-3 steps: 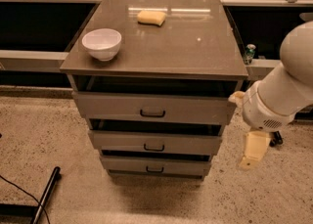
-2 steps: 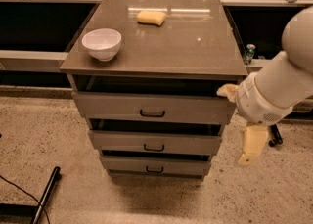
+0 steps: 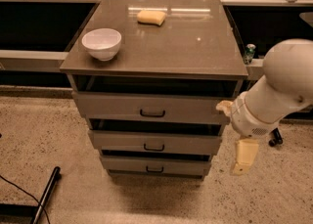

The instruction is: Open middle drawer

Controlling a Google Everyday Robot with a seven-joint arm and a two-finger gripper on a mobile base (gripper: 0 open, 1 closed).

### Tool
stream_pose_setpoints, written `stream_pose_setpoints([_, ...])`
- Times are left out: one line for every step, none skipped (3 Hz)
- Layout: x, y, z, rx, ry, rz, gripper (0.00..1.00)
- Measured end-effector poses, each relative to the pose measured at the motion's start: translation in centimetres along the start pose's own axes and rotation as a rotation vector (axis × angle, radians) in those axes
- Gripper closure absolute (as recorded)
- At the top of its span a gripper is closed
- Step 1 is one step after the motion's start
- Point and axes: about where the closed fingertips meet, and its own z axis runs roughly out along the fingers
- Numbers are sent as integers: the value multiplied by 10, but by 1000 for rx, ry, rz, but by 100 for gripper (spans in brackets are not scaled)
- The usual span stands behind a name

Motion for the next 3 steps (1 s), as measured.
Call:
stream_pose_setpoints([31,4,101,-11,-46,82,0])
stream_pose_setpoints([38,2,133,29,-91,49,0])
stream_pose_setpoints([37,0,133,35,-91,46,0])
